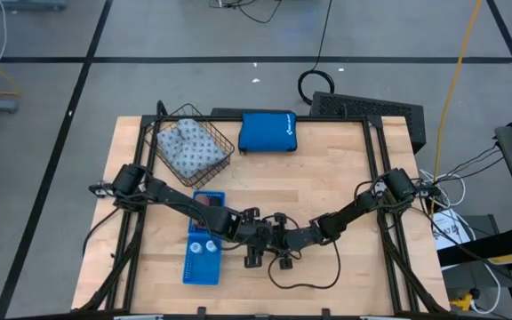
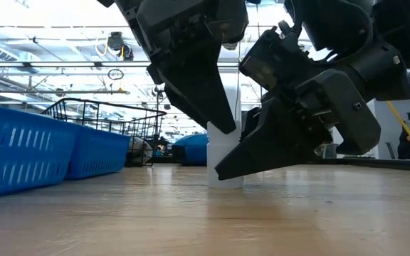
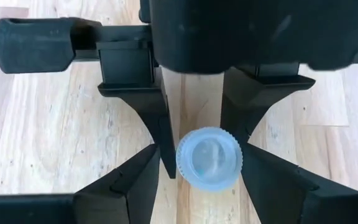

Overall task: Pick & place medical supplies in basket/bin
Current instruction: Put the white pill bottle into the bottom blue bin

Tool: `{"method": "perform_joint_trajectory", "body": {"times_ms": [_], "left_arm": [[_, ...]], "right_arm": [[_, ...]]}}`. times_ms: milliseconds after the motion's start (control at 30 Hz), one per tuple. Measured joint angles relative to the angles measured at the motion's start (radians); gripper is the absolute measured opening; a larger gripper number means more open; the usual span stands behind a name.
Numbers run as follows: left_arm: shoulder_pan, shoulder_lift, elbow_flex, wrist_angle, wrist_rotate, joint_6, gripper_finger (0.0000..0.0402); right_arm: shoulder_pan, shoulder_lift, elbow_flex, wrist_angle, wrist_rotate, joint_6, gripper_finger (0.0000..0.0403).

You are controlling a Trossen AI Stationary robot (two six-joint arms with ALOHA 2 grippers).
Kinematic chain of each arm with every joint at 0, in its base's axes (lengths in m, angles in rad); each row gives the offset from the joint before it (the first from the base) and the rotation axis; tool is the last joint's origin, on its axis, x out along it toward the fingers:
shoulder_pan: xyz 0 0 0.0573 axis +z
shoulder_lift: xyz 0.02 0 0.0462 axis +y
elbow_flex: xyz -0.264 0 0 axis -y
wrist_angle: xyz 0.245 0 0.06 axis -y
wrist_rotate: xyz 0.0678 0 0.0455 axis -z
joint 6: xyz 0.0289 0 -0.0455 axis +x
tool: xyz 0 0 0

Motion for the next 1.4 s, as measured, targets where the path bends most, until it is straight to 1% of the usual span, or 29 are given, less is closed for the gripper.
{"method": "perform_joint_trajectory", "body": {"times_ms": [133,433,533,700,800,867,1000,1167,1200,1300,1400], "left_arm": [[0.000,0.000,0.000,0.002,0.000,0.000,0.0225],[0.001,0.005,0.000,0.018,0.000,-0.002,0.0221],[0.001,0.005,0.000,0.018,0.003,-0.002,0.0197],[0.000,0.005,0.000,0.018,0.001,-0.013,0.0137],[0.001,0.005,0.000,0.018,-0.006,-0.016,0.0135],[0.001,-0.004,0.000,0.001,-0.007,-0.015,0.0135],[-0.009,-0.082,-0.001,-0.078,-0.038,-0.033,0.0135],[-0.049,-0.214,0.001,-0.208,-0.128,-0.075,0.0135],[-0.061,-0.238,0.000,-0.240,-0.149,-0.086,0.0135],[-0.103,-0.311,0.001,-0.332,-0.196,-0.160,0.0135],[-0.163,-0.354,0.001,-0.430,-0.221,-0.262,0.0135]], "right_arm": [[0.000,0.000,0.000,0.000,0.000,0.000,0.0154],[0.000,0.000,0.000,0.000,0.000,0.001,0.0148],[0.000,0.000,0.000,0.000,0.000,0.001,0.0153],[0.000,0.000,0.000,0.000,0.000,0.002,0.0148],[0.000,0.000,0.000,0.000,0.001,0.001,0.0149],[-0.001,0.000,0.000,0.000,0.002,0.006,0.0157],[-0.002,-0.016,0.001,-0.008,0.005,0.050,0.0177],[0.002,-0.058,-0.001,-0.043,-0.031,0.058,0.0190],[0.000,-0.070,-0.001,-0.053,-0.053,0.058,0.0191],[-0.001,-0.104,-0.001,-0.097,-0.102,0.061,0.0189],[0.001,-0.131,0.000,-0.123,-0.110,0.082,0.0184]]}}
